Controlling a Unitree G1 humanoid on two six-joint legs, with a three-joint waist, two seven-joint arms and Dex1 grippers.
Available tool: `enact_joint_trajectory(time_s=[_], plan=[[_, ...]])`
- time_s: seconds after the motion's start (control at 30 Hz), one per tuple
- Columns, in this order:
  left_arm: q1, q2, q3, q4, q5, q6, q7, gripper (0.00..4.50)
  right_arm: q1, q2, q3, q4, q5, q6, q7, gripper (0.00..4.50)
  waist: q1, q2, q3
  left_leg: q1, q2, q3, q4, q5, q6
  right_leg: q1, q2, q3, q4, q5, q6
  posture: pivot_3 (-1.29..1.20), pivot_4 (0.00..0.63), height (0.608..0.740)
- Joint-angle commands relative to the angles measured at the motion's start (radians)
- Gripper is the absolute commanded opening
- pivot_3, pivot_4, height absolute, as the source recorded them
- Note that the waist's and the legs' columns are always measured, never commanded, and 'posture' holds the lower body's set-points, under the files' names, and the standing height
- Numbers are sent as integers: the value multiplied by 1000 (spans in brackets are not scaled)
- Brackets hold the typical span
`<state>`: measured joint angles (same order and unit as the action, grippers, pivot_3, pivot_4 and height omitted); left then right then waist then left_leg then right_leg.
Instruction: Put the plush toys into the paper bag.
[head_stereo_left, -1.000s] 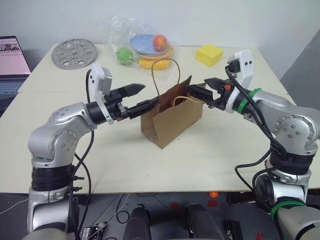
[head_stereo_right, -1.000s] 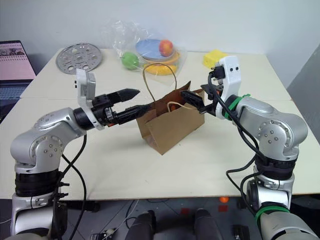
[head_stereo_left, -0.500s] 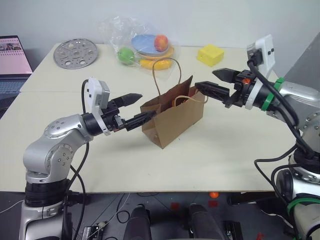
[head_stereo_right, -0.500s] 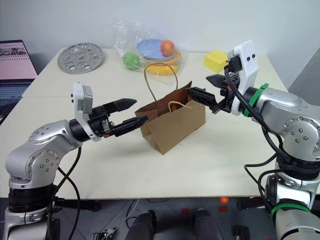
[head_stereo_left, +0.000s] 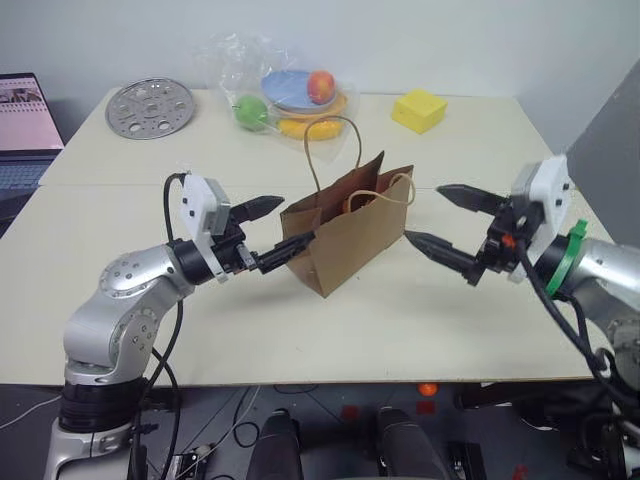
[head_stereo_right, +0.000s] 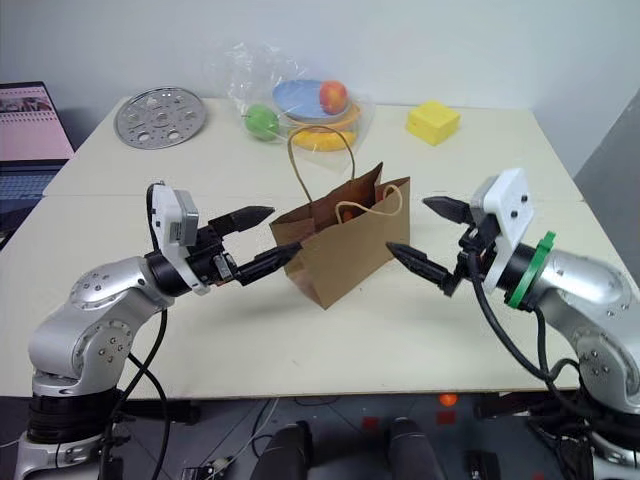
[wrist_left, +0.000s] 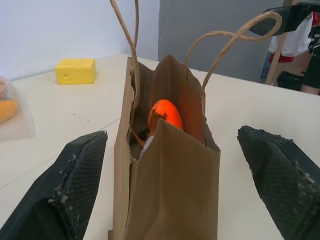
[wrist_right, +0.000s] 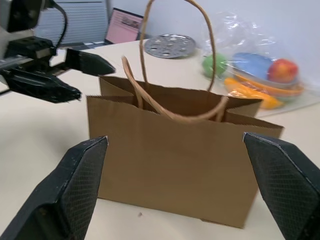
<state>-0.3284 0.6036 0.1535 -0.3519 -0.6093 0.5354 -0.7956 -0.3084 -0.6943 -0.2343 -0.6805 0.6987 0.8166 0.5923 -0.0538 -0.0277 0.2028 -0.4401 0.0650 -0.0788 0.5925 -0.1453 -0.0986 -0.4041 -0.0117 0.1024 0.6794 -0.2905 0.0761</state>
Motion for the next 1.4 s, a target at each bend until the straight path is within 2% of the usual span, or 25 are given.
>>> enact_joint_trajectory(time_s=[0.03,0.27,0.4,0.63,0.77,1.13,1.17,1.3,1.4], plan=[[-3,-12,-11,-24,12,-32,10,4473,58,-15,-46,-33,-5,-49,11,4500,0,0,0,0,0,0,0,0,0,0,0,0,0,0,-1,0,150,740],[-4,-38,-27,-8,34,-50,36,4473,128,-20,-34,-57,5,-83,18,4500,0,0,0,1,0,0,0,0,0,0,0,0,0,0,0,0,150,740],[-3,-64,-37,7,46,-64,52,4473,58,13,18,-69,35,-66,-13,4500,-2,0,0,1,0,0,0,0,0,0,0,0,0,0,0,0,150,740],[4,-94,-68,43,79,-102,50,4473,54,10,68,-58,26,-82,-2,4500,4,0,0,1,0,0,0,0,0,1,0,0,0,0,0,0,150,740],[9,-97,-76,67,89,-118,42,3583,35,4,79,-42,29,-85,4,4500,4,0,0,1,0,0,0,0,0,1,0,0,0,0,0,0,150,740],[15,-102,-75,81,94,-133,30,179,30,-14,72,-27,30,-92,8,4500,5,0,0,1,0,0,0,0,0,1,0,0,1,0,0,0,150,740],[14,-101,-75,83,95,-135,29,12,30,-15,71,-27,30,-92,8,4500,5,0,0,1,0,0,0,0,0,1,0,0,1,0,0,0,150,740],[-1,-100,-72,106,89,-139,11,12,29,-23,62,-18,26,-97,10,4500,5,0,0,1,0,0,0,0,0,1,0,0,1,0,0,0,150,740],[-49,-84,-61,156,67,-166,-66,12,3,-58,13,12,53,-89,32,4500,5,0,0,1,0,0,0,0,0,1,0,0,1,0,0,0,150,740]])
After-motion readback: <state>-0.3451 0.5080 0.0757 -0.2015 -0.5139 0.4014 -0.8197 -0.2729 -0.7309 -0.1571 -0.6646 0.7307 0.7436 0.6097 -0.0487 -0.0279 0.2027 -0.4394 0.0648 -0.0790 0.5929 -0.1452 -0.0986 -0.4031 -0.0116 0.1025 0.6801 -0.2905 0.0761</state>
